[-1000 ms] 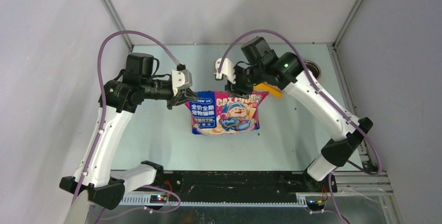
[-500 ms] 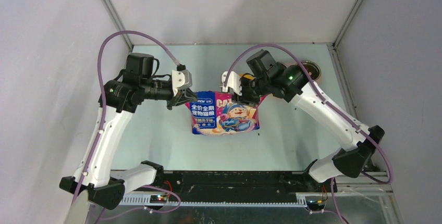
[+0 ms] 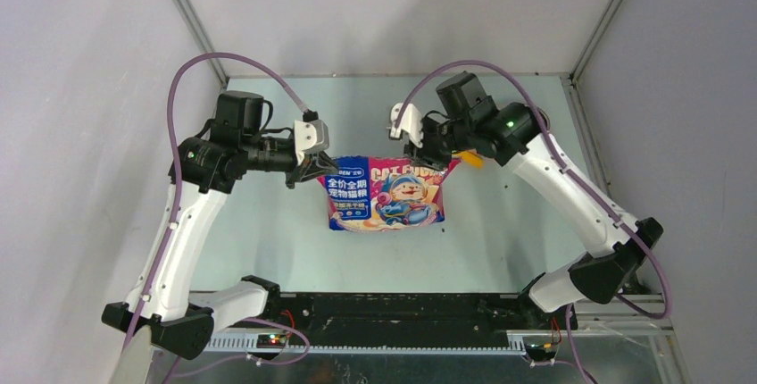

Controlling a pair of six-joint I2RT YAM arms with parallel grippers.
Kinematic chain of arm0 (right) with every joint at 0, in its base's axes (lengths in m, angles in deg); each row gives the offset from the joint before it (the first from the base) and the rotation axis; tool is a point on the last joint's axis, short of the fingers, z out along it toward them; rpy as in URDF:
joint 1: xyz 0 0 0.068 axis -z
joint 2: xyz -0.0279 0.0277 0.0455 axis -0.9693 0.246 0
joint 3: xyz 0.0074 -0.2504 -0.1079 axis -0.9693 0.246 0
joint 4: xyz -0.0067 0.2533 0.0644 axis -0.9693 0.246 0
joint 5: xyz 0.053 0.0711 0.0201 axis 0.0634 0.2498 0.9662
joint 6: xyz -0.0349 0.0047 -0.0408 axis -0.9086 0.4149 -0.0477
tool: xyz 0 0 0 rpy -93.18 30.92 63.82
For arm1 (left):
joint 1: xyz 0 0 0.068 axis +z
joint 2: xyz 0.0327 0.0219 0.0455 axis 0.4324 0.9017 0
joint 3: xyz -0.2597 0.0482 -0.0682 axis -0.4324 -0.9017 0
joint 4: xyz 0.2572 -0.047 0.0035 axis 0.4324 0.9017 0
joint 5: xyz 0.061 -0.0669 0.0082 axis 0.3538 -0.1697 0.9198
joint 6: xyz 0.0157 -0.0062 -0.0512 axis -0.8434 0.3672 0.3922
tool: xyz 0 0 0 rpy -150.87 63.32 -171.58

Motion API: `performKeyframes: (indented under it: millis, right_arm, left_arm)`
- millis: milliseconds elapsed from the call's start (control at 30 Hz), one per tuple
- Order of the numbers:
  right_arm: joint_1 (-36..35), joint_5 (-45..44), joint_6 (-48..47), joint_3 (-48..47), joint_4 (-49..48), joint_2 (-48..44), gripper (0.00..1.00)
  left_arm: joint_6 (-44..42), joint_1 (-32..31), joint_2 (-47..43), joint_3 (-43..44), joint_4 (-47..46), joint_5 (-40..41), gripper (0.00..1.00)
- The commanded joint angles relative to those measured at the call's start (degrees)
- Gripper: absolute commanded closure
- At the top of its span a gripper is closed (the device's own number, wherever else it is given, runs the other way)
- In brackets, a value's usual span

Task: Serve the pet food
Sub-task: Close the pet food bag at the center of the board.

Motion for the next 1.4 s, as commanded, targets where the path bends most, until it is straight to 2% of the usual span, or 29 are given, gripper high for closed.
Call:
performKeyframes:
  millis: [0,33,267,400,467,533,567,600,633,733,833,900,933,1000,1133,1233,1333,1367]
  right_arm:
    - [1.91,-0.30,-2.94,-2.79,2.37,-3.37,0.56]
    - [2.32,-1.10,-3.47,-1.99,2.08,-4.09,0.53]
    - [3.26,-5.16,-5.76,5.50,-0.17,-8.93,0.51]
    - [2.02,-9.70,-5.43,11.27,-6.54,-11.07,0.53]
    - [1.54,-12.22,-5.56,13.56,-9.75,-11.92,0.57]
    - [1.59,-12.43,-5.43,13.63,-10.52,-11.87,0.70]
    - [1.71,-11.65,-5.21,12.64,-9.86,-11.43,0.91]
    - [2.25,-10.89,-4.87,11.64,-9.36,-11.15,0.97]
    - [2.74,-8.36,-4.06,10.08,-7.92,-10.55,1.00]
    - [7.22,3.66,-1.37,6.62,-5.33,-9.69,1.00]
    - [9.41,10.06,0.97,2.20,-2.92,-8.47,1.00]
    - [9.39,11.67,1.00,-0.41,-0.40,-6.75,0.84]
    - [9.16,12.20,0.73,-0.80,0.25,-6.02,0.72]
    - [8.12,11.95,0.55,0.02,-1.05,-5.75,0.63]
    - [5.48,11.63,0.66,1.41,-3.93,-4.64,0.55]
    - [3.77,11.29,0.77,1.17,-4.60,-2.69,0.52]
    - [2.55,9.98,0.60,2.00,-5.60,-1.90,0.52]
    - [2.36,9.66,0.54,2.35,-5.97,-1.67,0.55]
  left_arm:
    - [-0.77,-0.43,-1.13,1.43,0.59,-0.68,0.86]
    - [-0.83,-0.40,-1.22,1.47,0.79,-0.69,0.86]
    - [-1.00,-0.44,-1.36,1.47,1.10,-0.70,0.86]
    - [-0.75,-0.46,-1.36,1.66,1.04,-0.76,0.86]
    - [-0.80,-0.40,-1.36,1.81,1.24,-0.60,0.86]
    - [-0.79,-0.45,-1.32,1.91,1.33,-0.49,0.86]
    - [-0.82,-0.42,-1.28,2.03,1.40,-0.47,0.86]
    - [-0.86,-0.40,-1.28,2.08,1.45,-0.46,0.86]
    - [-0.93,-0.44,-1.17,2.12,1.55,-0.46,0.86]
    - [-1.00,-0.54,-1.06,2.13,1.59,-0.26,0.86]
    - [-1.26,-0.83,-0.87,2.55,1.77,0.19,0.86]
    - [-1.32,-1.14,-0.61,2.75,1.97,0.54,0.85]
    - [-1.33,-1.39,-0.51,2.86,1.99,0.58,0.84]
    - [-0.87,-1.86,-0.31,2.73,1.59,0.75,0.79]
    - [0.12,-3.35,0.47,1.78,-0.27,1.63,0.68]
    - [0.48,-5.21,1.72,1.60,-1.91,3.13,0.65]
    - [1.24,-6.60,3.18,2.48,-3.46,4.50,0.62]
    - [1.53,-7.31,4.08,2.74,-4.33,4.79,0.62]
